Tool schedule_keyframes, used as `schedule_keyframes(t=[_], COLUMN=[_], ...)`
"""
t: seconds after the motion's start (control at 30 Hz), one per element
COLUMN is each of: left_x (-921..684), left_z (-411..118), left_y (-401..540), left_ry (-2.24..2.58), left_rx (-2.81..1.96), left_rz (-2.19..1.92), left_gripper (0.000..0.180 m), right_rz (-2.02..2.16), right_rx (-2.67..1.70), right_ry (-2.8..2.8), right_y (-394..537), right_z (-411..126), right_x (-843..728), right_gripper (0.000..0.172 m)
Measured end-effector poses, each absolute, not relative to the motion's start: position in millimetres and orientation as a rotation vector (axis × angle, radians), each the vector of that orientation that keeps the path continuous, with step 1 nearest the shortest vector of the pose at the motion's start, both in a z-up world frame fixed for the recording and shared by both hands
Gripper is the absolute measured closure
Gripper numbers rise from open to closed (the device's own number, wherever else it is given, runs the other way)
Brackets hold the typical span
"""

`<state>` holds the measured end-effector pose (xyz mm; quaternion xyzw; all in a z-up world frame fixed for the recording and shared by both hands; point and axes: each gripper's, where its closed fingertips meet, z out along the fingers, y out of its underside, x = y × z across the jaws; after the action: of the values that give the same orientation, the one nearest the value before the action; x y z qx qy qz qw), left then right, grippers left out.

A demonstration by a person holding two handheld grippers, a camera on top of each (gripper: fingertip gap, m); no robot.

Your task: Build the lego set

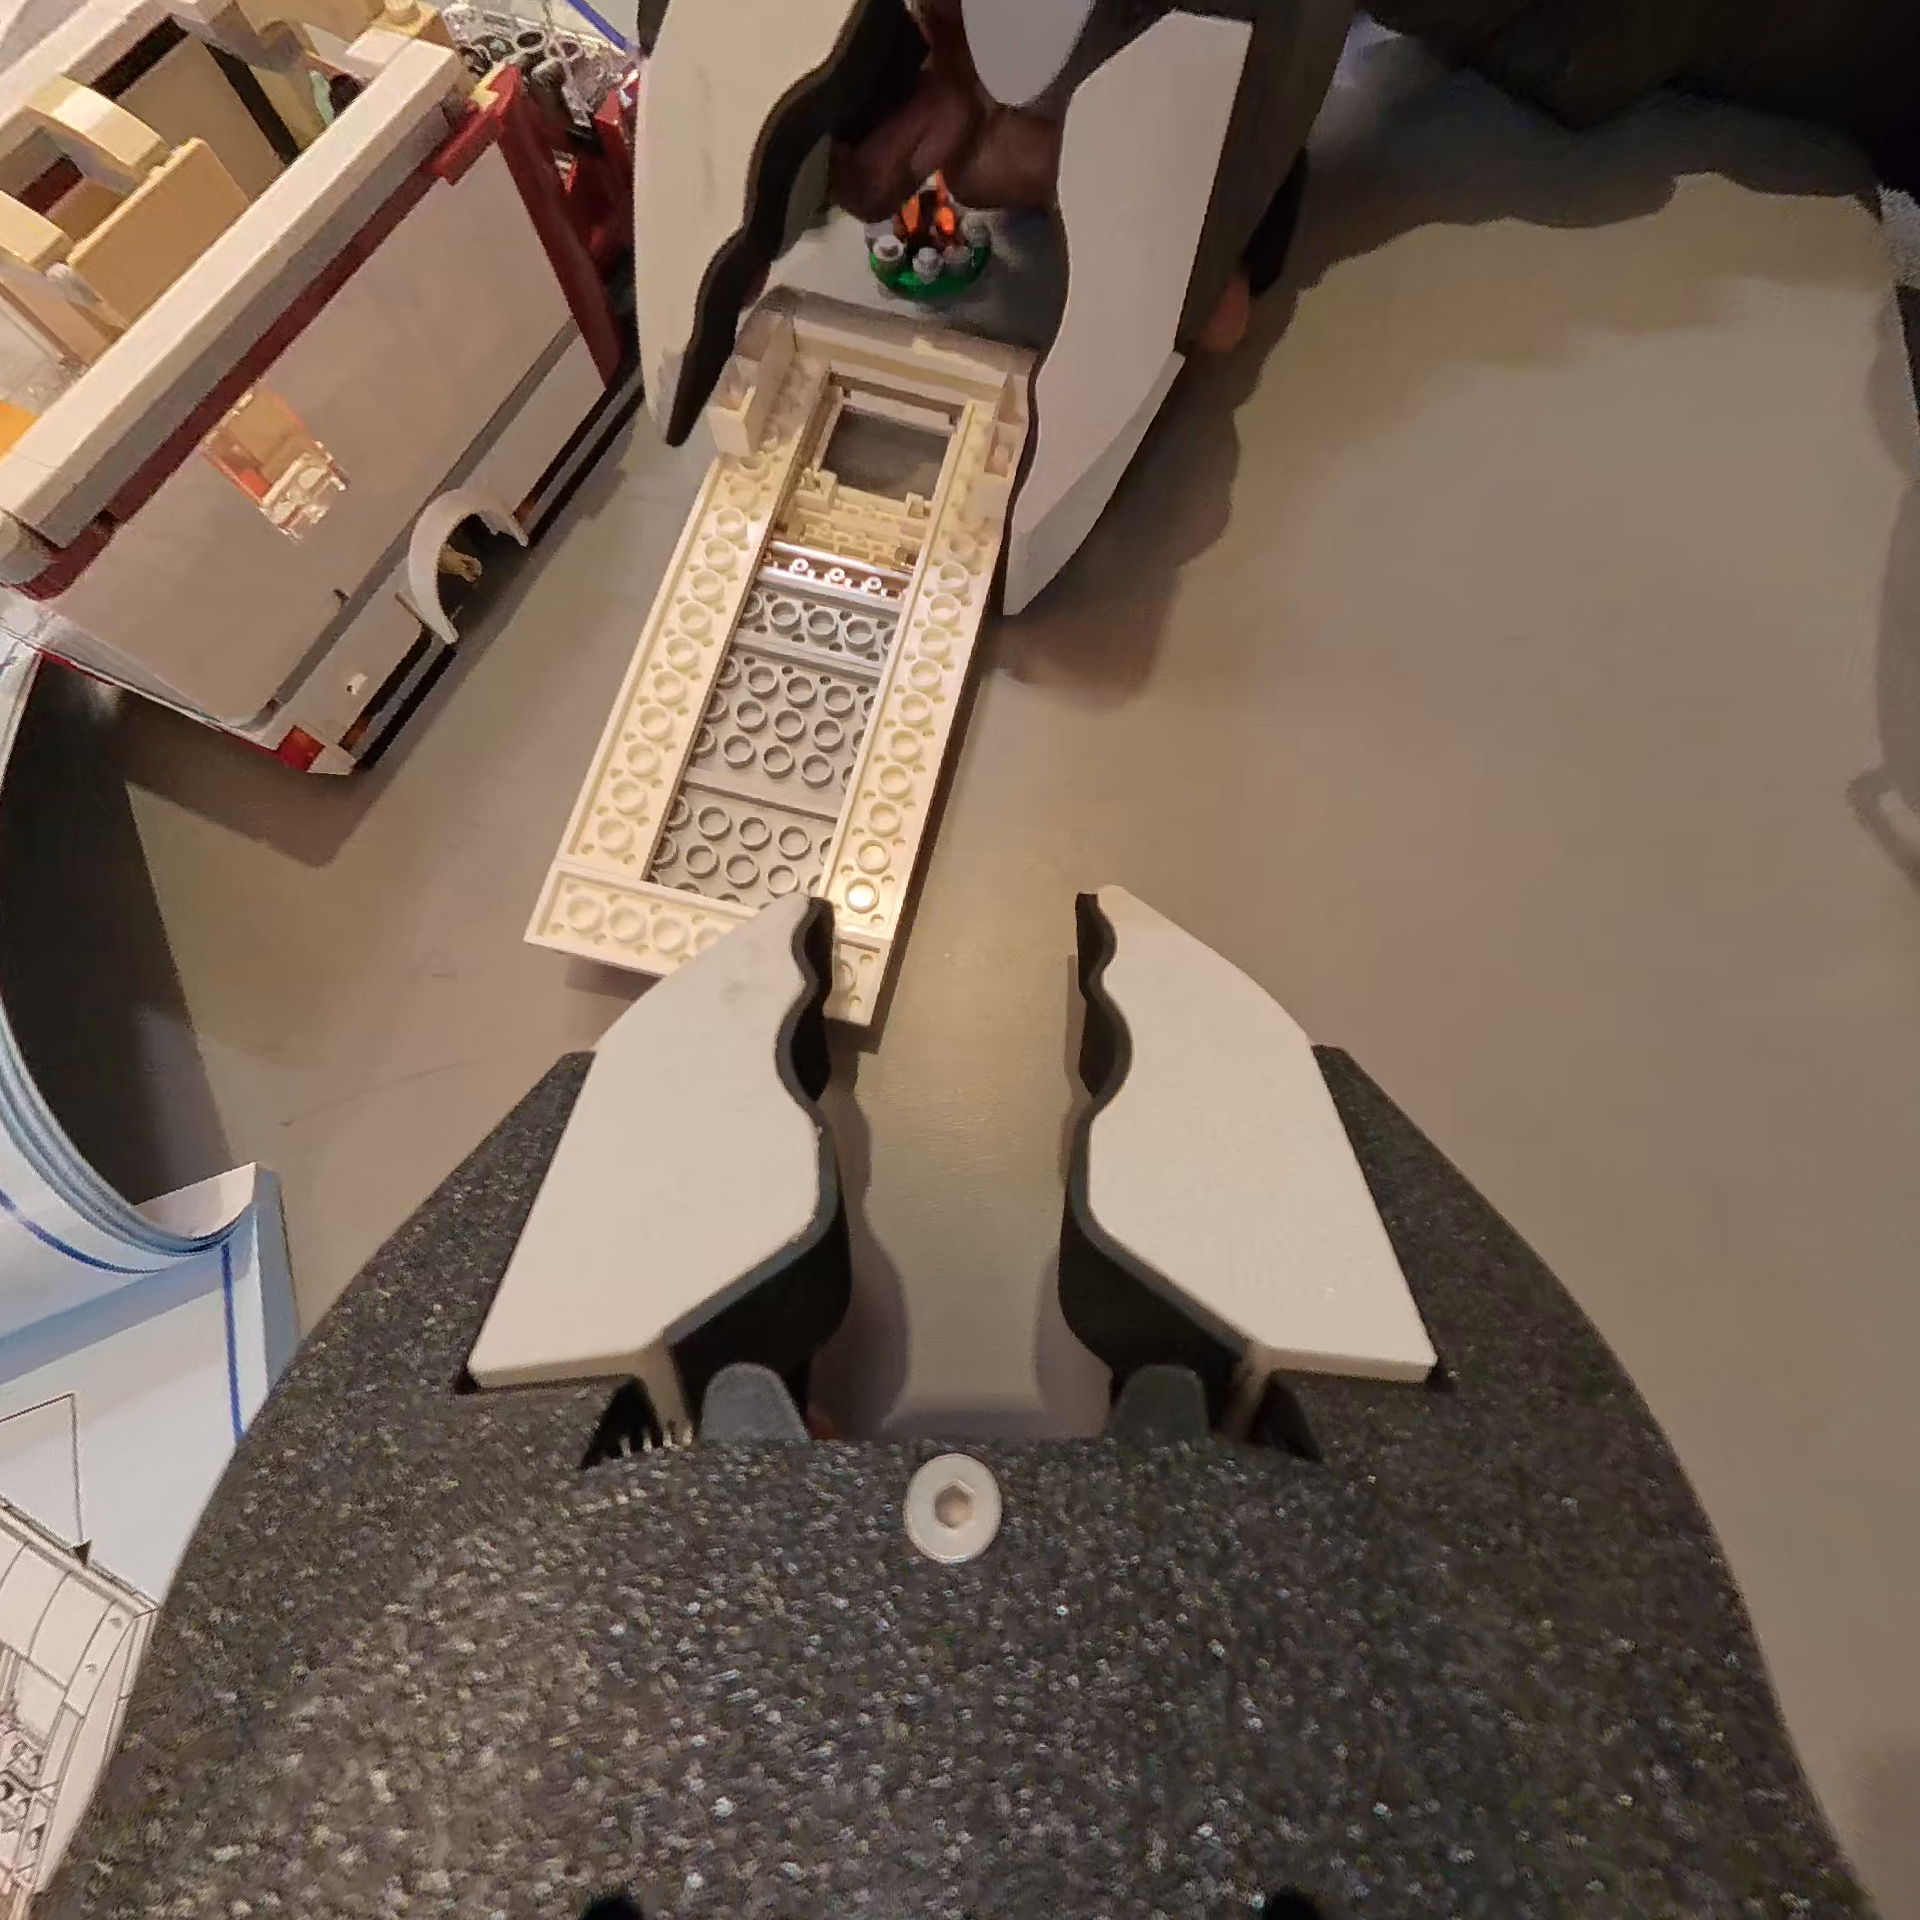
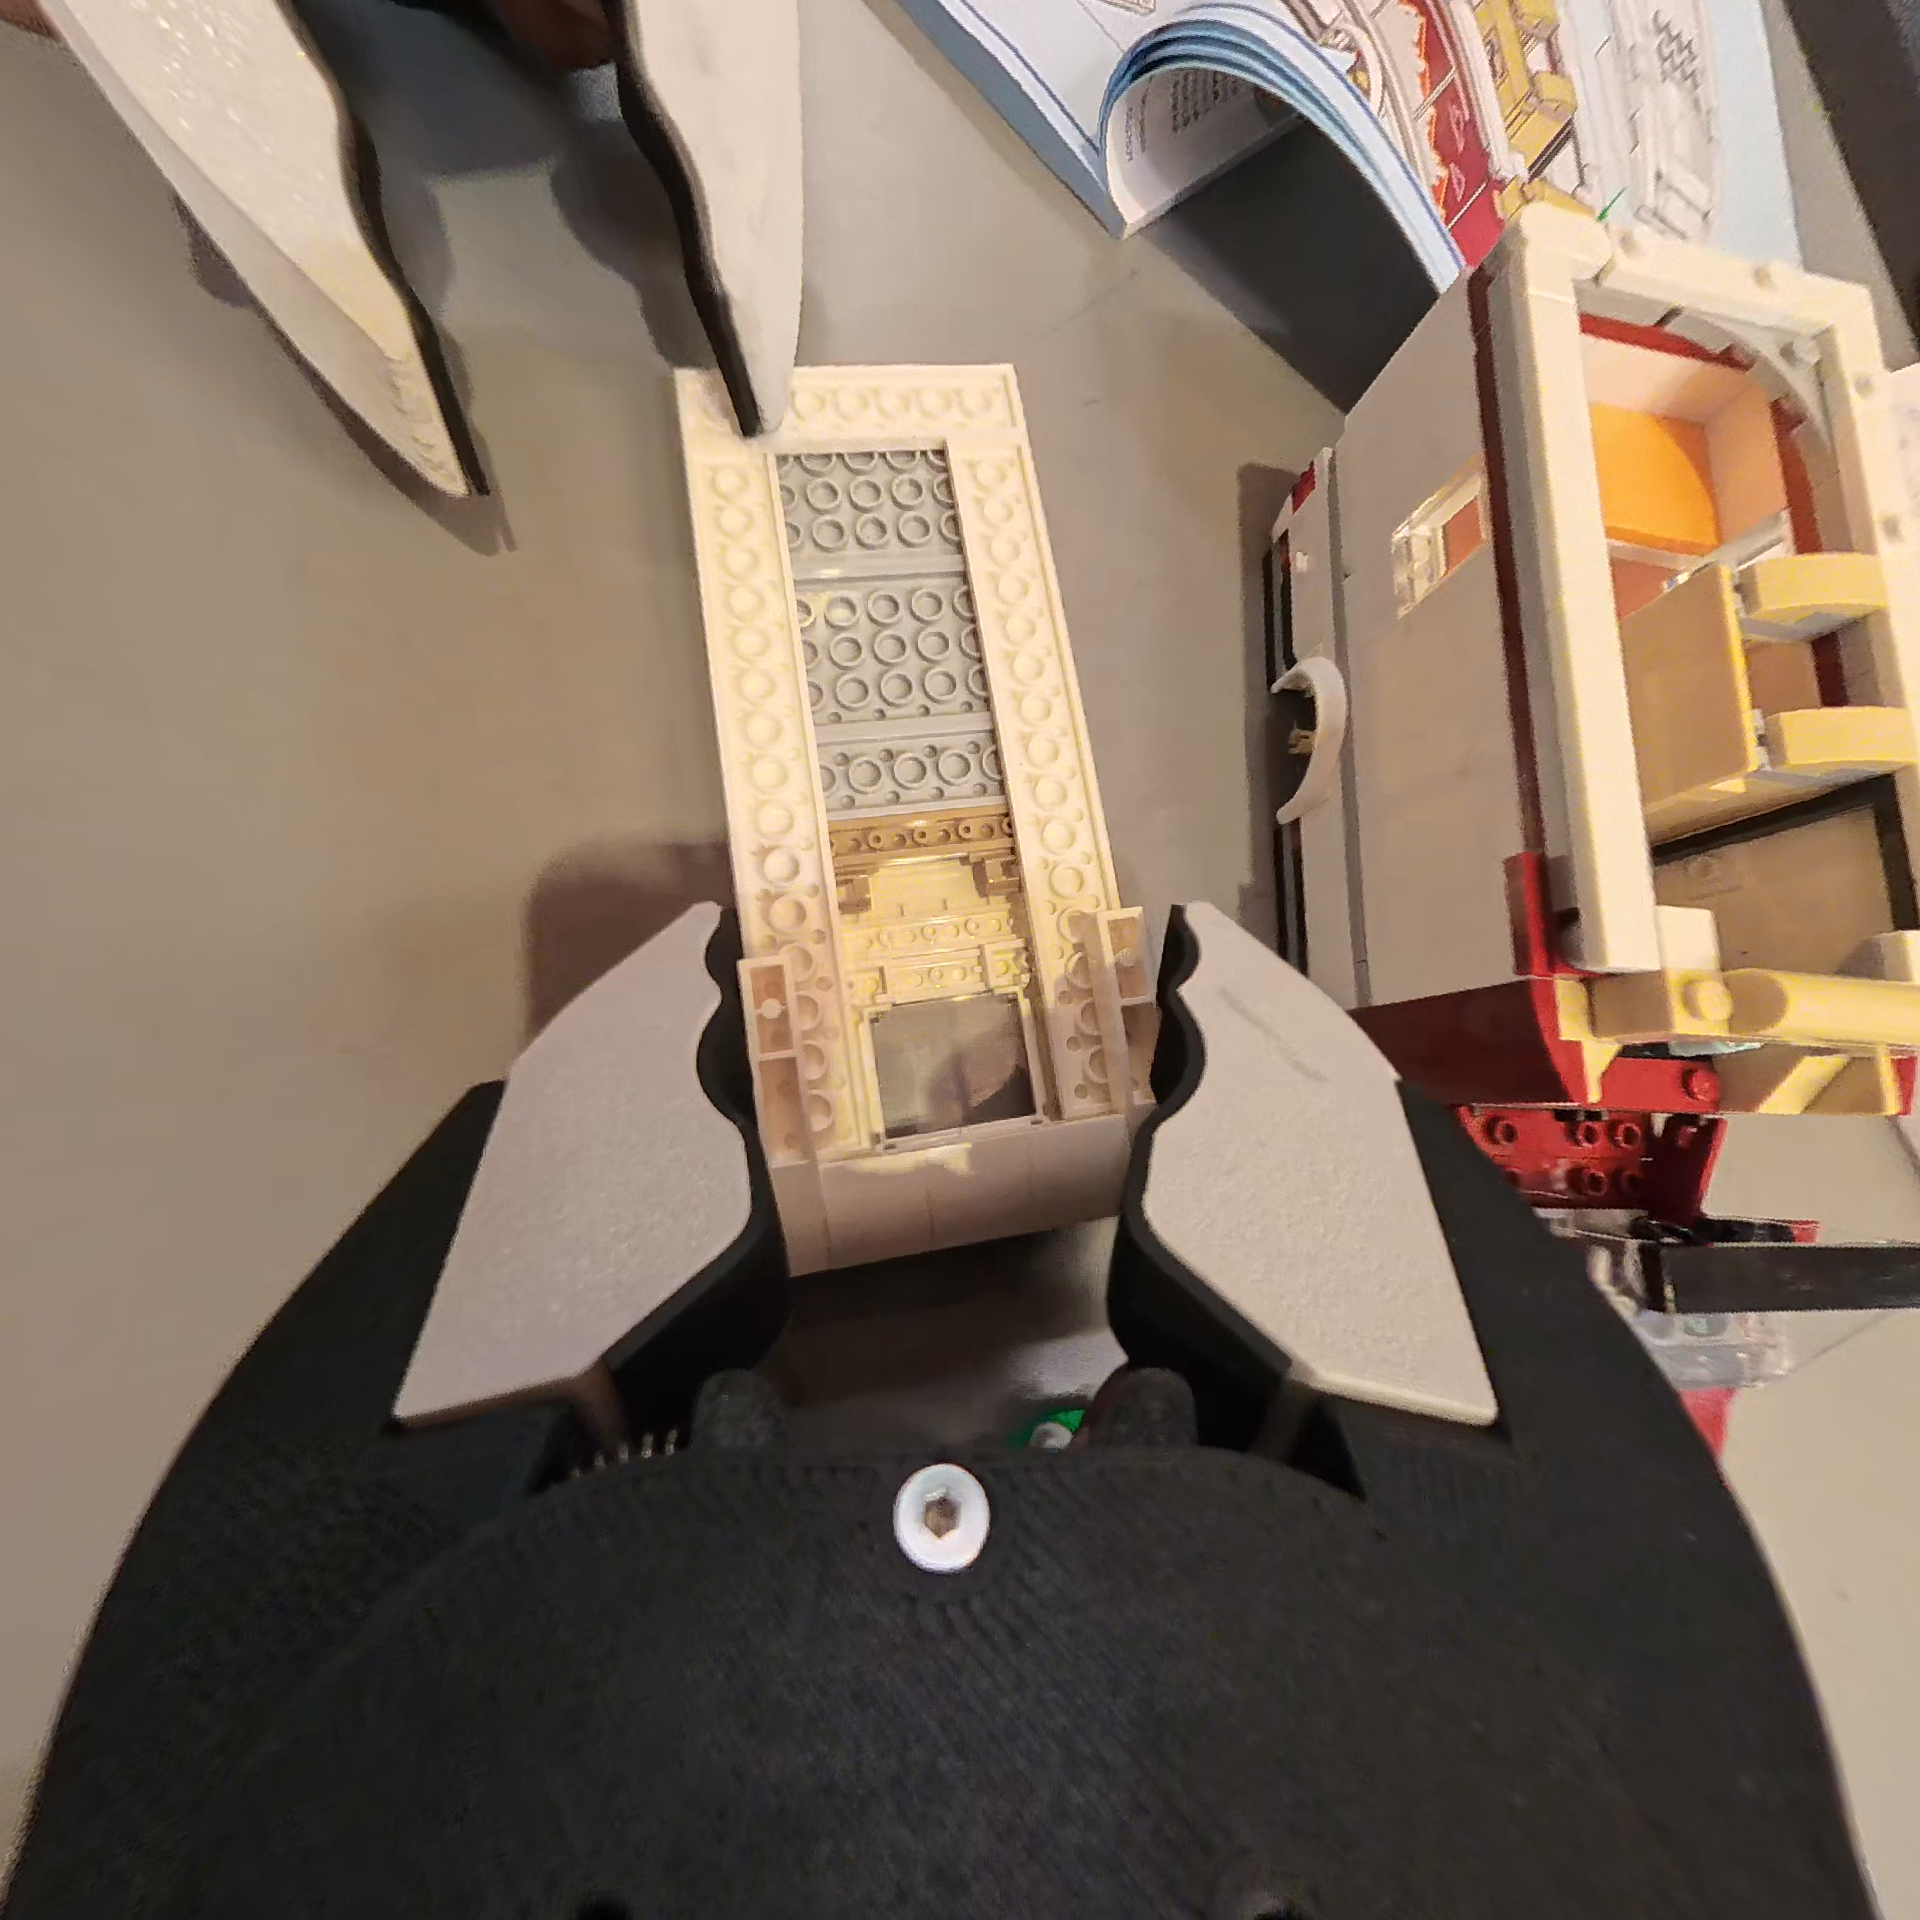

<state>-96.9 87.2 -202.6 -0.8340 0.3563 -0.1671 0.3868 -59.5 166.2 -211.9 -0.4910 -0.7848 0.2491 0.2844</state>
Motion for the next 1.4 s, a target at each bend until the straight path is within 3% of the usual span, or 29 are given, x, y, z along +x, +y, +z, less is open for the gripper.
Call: schedule_keyframes(t=[0.33, 0.57, 0.8, 0.93, 1.0, 1.2, 1.4], left_x=[-126.8, -149.5, -136.6, -140.5, -145.9, -146.2, -153.8], left_z=[-180.9, -183.4, -192.8, -190.3, -189.3, -191.5, -196.4], left_y=[109.6, 119.4, 115.4, 117.5, 119.1, 117.6, 116.7], left_ry=[0.637, 0.485, 0.588, 0.551, 0.522, 0.545, 0.562], left_rx=[-2.088, -2.124, -2.147, -2.138, -2.138, -2.148, -2.173], left_rz=[-0.363, -0.336, -0.339, -0.335, -0.328, -0.320, -0.268], left_gripper=[0.133, 0.119, 0.130, 0.130, 0.128, 0.128, 0.128], right_rz=[0.256, 0.135, 0.200, 0.197, 0.189, 0.204, 0.300], right_rx=[-0.808, -0.469, -0.407, -0.317, -0.274, -0.341, -0.852], right_ry=[-1.963, -1.877, -1.826, -1.795, -1.754, -1.817, -2.136], right_y=[178.8, 162.0, 146.3, 135.7, 131.1, 136.5, 166.9], right_z=[-188.9, -177.2, -166.2, -161.5, -155.2, -163.1, -196.9], right_x=[-71.1, -70.2, -71.3, -70.7, -70.8, -69.3, -55.9], right_gripper=[0.095, 0.097, 0.097, 0.109, 0.128, 0.126, 0.112])
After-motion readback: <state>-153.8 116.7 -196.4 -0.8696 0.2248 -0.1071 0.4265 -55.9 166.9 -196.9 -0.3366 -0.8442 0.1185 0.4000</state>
